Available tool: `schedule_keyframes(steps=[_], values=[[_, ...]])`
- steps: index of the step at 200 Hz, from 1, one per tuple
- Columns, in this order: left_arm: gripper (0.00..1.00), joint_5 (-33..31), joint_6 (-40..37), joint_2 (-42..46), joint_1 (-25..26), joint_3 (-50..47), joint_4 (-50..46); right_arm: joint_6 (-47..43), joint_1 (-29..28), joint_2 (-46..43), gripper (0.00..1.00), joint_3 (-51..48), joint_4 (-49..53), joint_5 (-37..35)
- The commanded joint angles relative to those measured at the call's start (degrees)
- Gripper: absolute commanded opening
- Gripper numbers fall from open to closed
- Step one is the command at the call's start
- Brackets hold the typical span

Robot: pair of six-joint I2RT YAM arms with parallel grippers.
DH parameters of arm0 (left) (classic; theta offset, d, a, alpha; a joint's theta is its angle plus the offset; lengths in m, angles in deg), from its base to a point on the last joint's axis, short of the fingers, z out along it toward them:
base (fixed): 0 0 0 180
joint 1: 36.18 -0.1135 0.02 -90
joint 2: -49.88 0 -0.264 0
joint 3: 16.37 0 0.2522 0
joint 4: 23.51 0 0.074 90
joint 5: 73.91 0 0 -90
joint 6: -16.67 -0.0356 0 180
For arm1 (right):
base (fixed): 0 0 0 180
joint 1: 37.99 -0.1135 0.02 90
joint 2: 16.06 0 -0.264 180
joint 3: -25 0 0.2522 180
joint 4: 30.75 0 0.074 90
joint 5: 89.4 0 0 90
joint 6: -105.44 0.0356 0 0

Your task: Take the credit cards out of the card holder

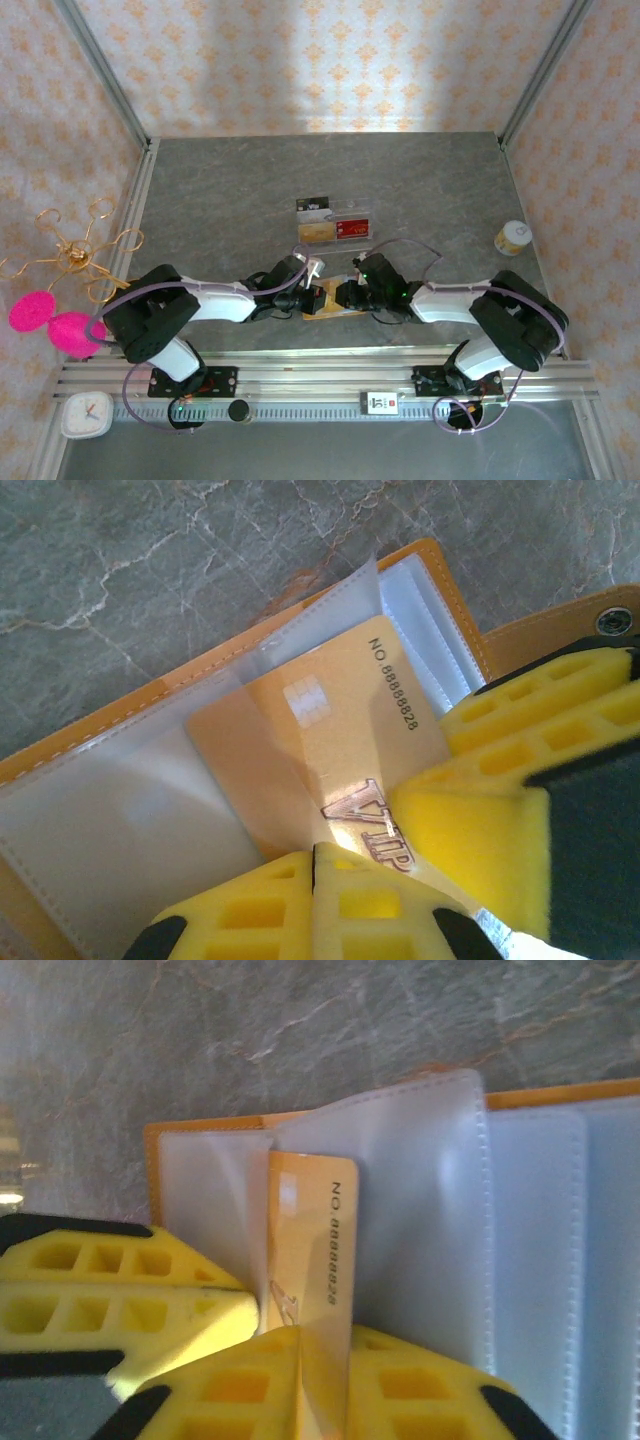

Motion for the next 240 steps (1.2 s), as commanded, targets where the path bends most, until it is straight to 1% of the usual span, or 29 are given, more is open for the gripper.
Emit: schedule_keyframes(steps=[1,14,41,67,70,75,83,96,111,123,130,150,158,172,182,189,194,204,209,220,240], values=[[0.0,0.34,-1.56,-1.6,-0.59,-1.22,-3.35,-0.34,0.38,0.85,0.06,0.65,1.28,-0.94],[0.0,0.42,-1.57,-0.64,-1.21,-1.79,-2.99,-0.7,0.63,-1.31,0.0,0.17,2.92,-2.63],[0.0,1.59,-2.4,0.25,-2.36,-1.91,-2.9,-4.47,2.67,-8.34,0.0,-0.82,8.78,-6.4],[0.0,2.75,-2.59,3.35,-3.63,-1.19,-2.28,-11.87,3.38,-15.85,0.0,0.72,12.99,-10.17],[0.0,2.89,-2.47,4.01,-3.88,-1.11,-2.09,-12.92,3.38,-15.87,0.0,1.2,13.24,-10.32],[0.0,3.12,-2.02,5.02,-4.26,-0.98,-1.64,-14.88,3.4,-18.31,0.0,1.89,13.32,-9.96],[0.05,3.85,-1.18,6.76,-4.78,-0.68,-0.98,-18.02,3.38,-19.44,0.0,3.27,13.97,-9.42],[0.11,4.04,0.05,10.19,-5.24,-0.29,-0.66,-22.87,3.38,-20.0,0.0,6.27,15.55,-9.82],[0.19,2.81,0.17,14.4,-5.69,0.27,-2.77,-24.87,3.46,-18.83,0.0,10.36,18.31,-17.05],[0.24,0.98,-0.83,17.46,-6.35,0.95,-6.69,-27.79,3.46,-16.73,0.0,13.64,19.92,-20.14],[0.25,-0.13,-1.47,19.13,-6.75,1.18,-8.97,-29.76,3.46,-14.92,0.0,15.81,21.1,-21.27],[0.28,-5.41,-2.55,24.12,-7.44,0.85,-14.57,-34.37,3.46,-11.12,0.0,20.84,23.3,-28.62],[0.3,-7.44,-2.33,26.27,-7.64,0.21,-15.66,-37.54,3.46,-10.74,0.0,21.52,22.61,-28.11],[0.34,-10.29,-1.48,30.25,-8.32,-1.5,-16.43,-42.88,3.46,-10.36,0.0,21.2,20.56,-22.12],[0.38,-10.65,-0.91,32.94,-9.17,-3.07,-15.96,-45.4,3.46,-9.88,0.0,21.74,19.93,-18.84],[0.38,-10.33,-0.67,34.44,-9.96,-4.03,-15.87,-47.15,3.38,-9.38,0.0,22.66,19.96,-18.35],[0.38,-10.23,-0.47,35.6,-10.55,-4.48,-15.93,-48.21,3.38,-8.97,0.0,23.21,19.87,-19.66],[0.38,-9.38,-0.33,37.13,-11.58,-5.13,-16.4,-46.67,3.94,-7.91,0.0,24.67,18.95,-27.77],[0.38,-9.07,-0.25,37.75,-12.02,-5.26,-16.87,-45.34,5.19,-7.16,0.0,26.24,19.68,-31.09],[0.38,-8.6,-0.33,38.75,-12.61,-5.59,-17.51,-42.77,8.06,-6.18,0.0,28.88,22.41,-33.11],[0.38,-7.95,-0.41,40.07,-12.87,-6.49,-17.54,-37.23,9.28,-7.81,0.0,27.98,23.75,-40.33]])
